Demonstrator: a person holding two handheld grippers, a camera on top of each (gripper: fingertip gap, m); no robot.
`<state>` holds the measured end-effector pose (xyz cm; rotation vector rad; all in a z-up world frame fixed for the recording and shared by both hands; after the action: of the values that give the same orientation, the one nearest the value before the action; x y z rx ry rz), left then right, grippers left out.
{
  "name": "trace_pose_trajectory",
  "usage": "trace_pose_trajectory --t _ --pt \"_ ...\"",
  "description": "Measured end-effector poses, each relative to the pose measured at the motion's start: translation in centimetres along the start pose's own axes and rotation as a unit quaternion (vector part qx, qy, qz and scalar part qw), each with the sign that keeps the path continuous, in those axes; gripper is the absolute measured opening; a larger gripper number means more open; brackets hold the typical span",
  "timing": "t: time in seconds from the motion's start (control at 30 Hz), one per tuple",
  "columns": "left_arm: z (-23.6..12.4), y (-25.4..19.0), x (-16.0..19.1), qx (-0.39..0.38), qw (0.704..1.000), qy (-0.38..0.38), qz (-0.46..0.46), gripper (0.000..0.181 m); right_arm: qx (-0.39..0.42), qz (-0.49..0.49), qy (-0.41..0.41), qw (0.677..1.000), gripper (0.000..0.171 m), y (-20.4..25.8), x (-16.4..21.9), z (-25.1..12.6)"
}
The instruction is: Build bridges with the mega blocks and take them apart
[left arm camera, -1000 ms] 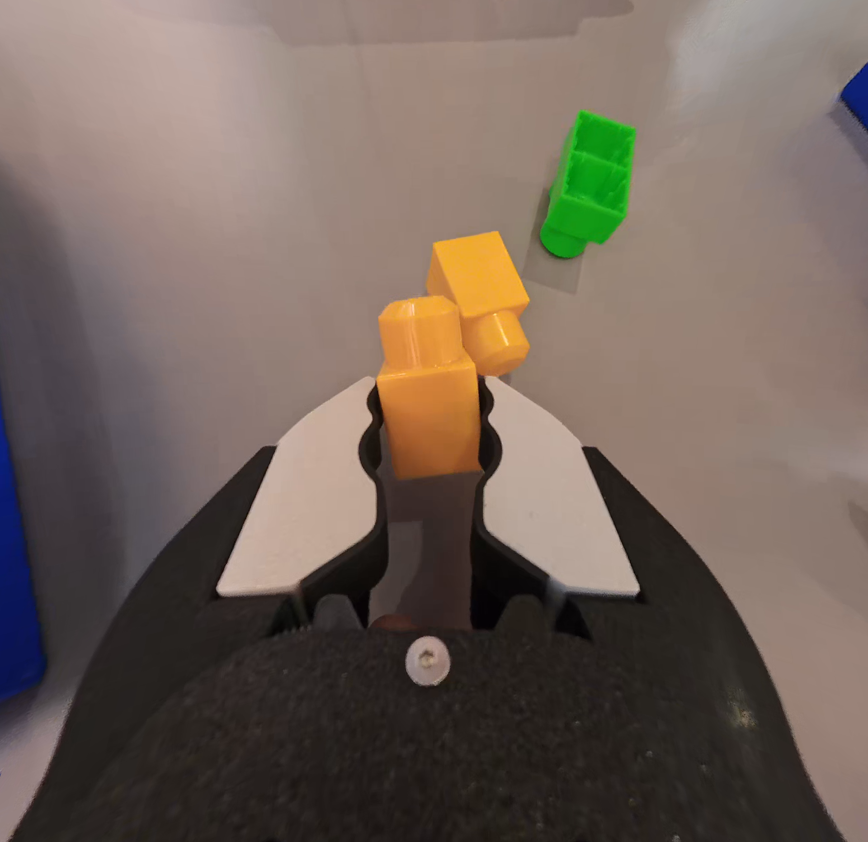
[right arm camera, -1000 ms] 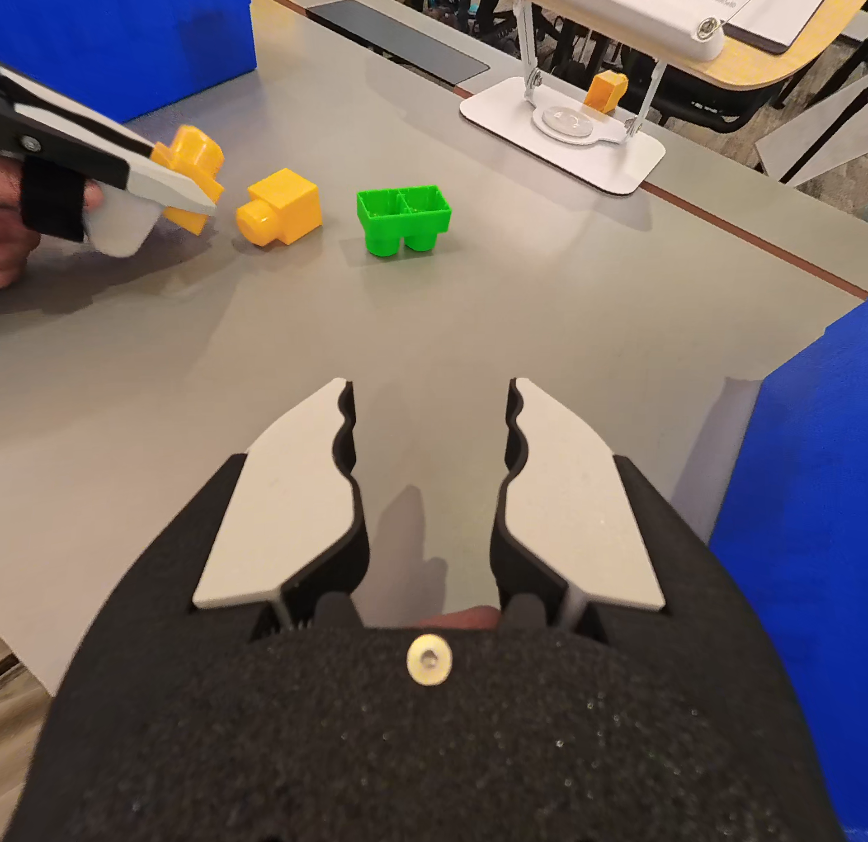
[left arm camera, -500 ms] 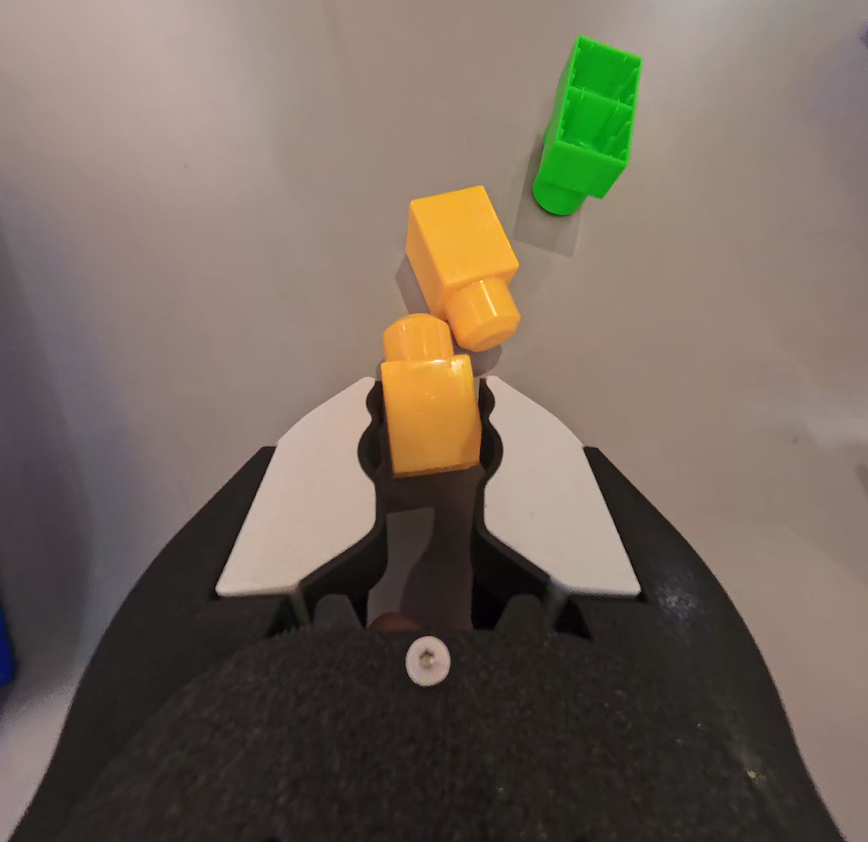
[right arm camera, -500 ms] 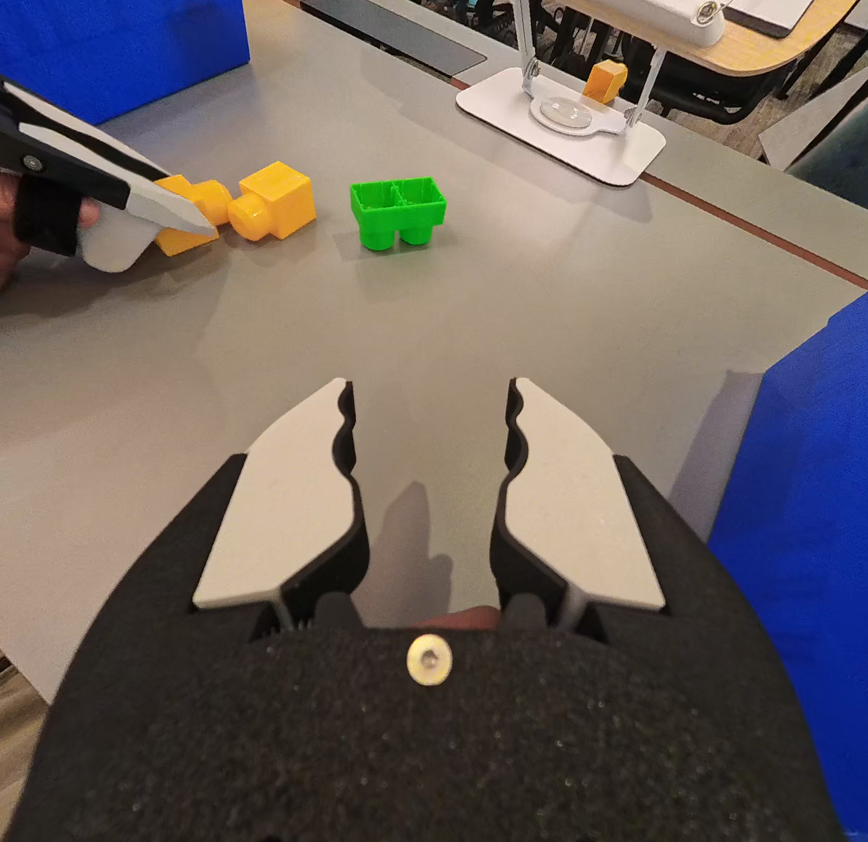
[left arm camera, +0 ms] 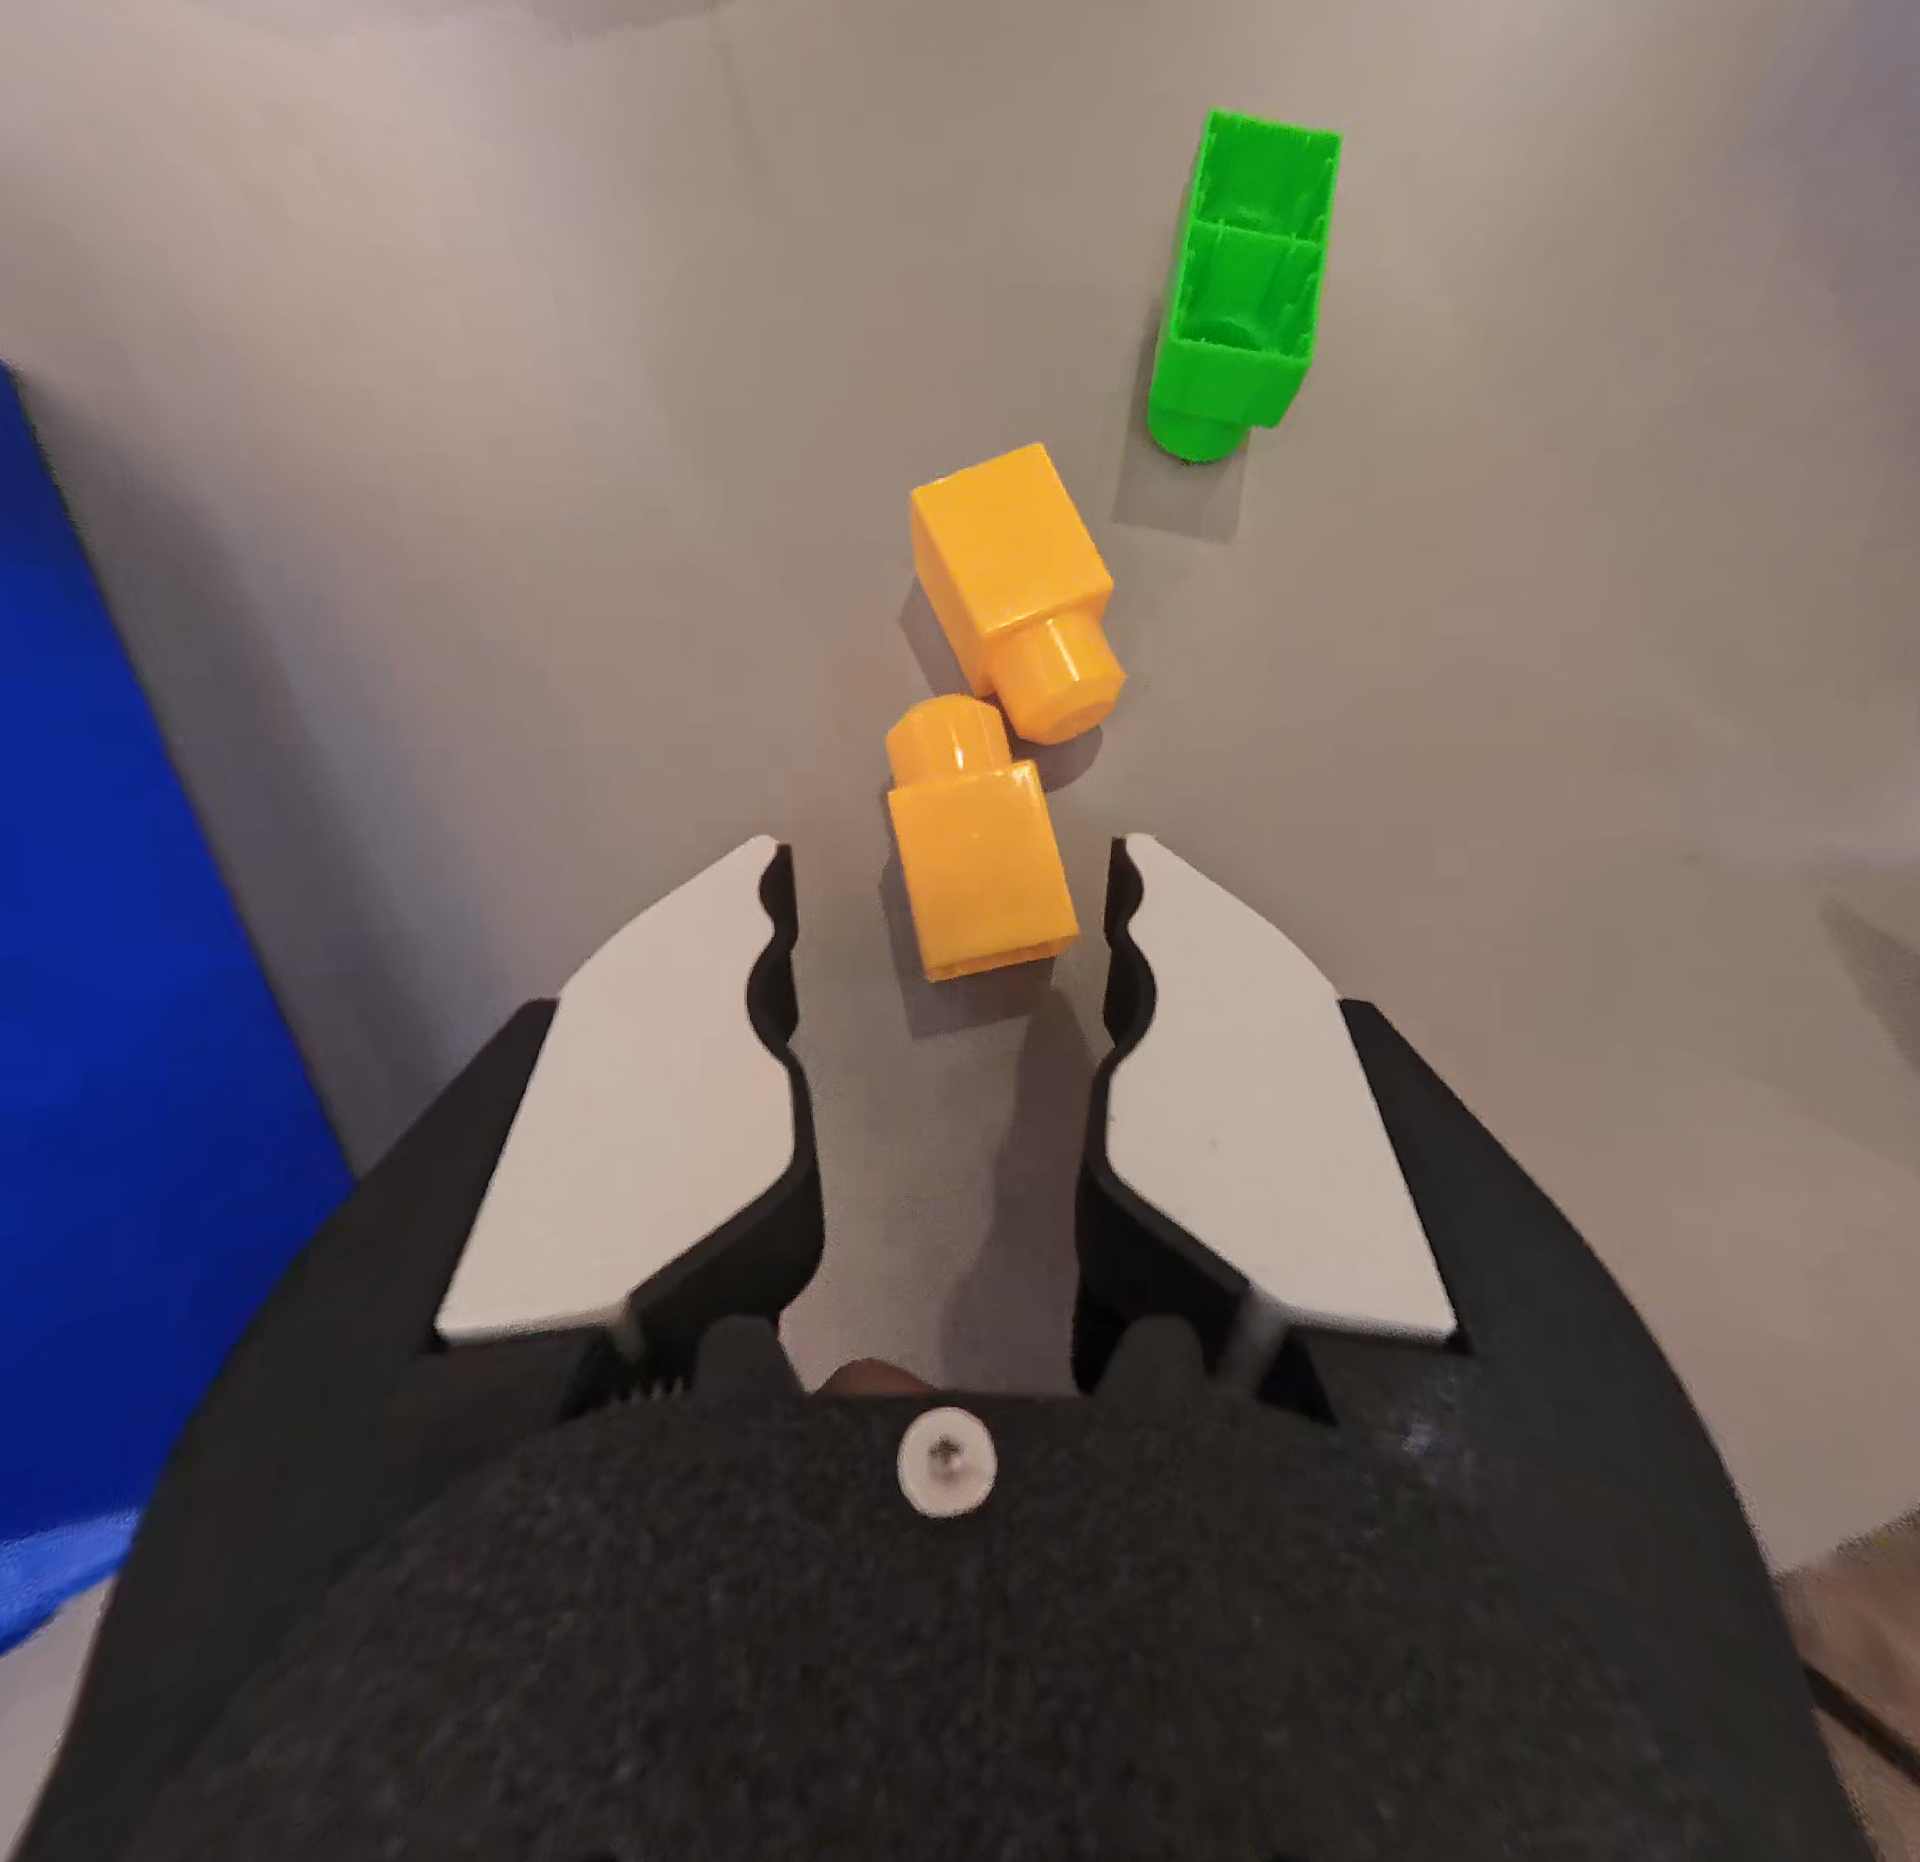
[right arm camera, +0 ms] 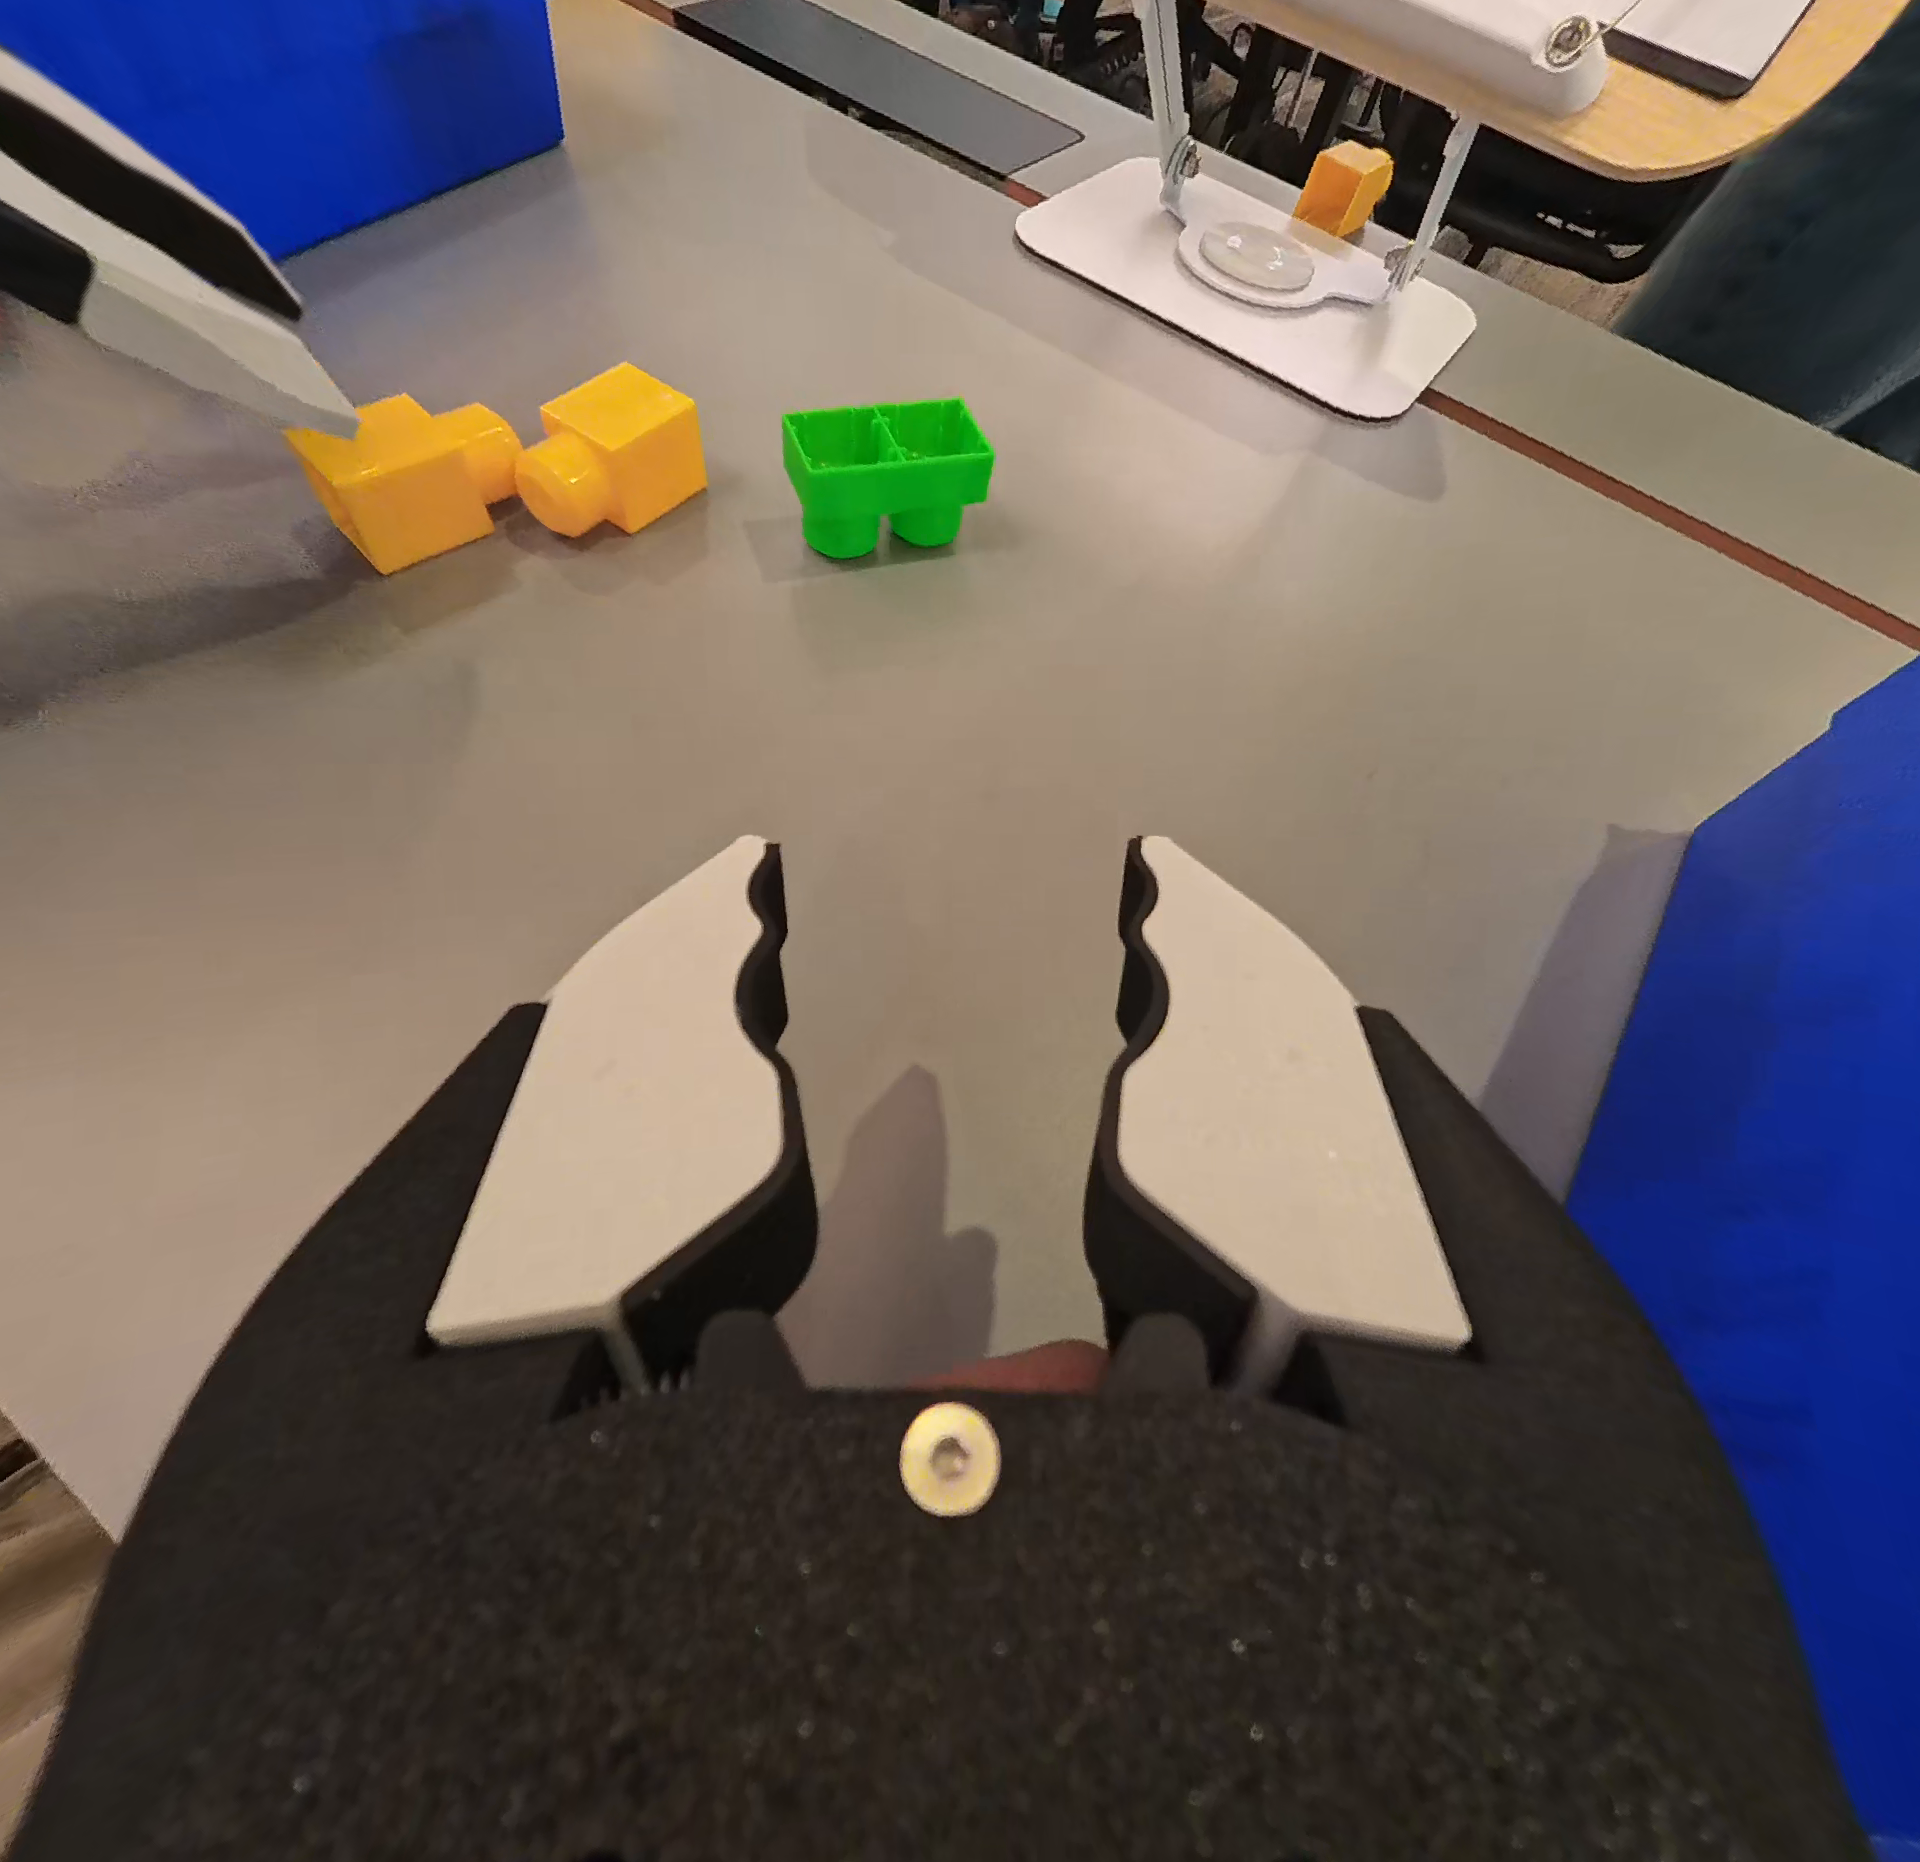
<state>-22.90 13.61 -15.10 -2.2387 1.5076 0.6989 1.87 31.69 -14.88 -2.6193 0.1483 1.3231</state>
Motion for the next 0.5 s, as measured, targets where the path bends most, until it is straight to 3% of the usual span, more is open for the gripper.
trace_pose_trajectory --t 0.23,0.4,0.5 --pt "-0.3 1.5 -2.7 0.049 0.994 0.078 0.049 0.054 0.000 -0.001 -0.005 1.000 0.062 0.0 -0.2 -0.5" --pt "0.7 2.2 -4.0 0.122 0.975 0.178 0.049 0.060 0.002 0.000 -0.012 1.000 0.062 -0.2 -0.4 -1.0" --pt "1.2 3.1 -5.3 0.127 0.966 0.221 0.035 0.059 0.002 0.000 -0.012 1.000 0.062 -0.2 -0.4 -1.1"
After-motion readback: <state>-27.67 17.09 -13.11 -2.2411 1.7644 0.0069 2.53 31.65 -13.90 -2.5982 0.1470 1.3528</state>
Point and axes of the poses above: each gripper's, where its closed fingertips meet, z out along the fingers, x out of its underside, y = z × x across the jaws, the point moved 10 cm from there along -z, back along the fingers, and after that the axes turned 8 degrees about y, right-handed, at the moved point
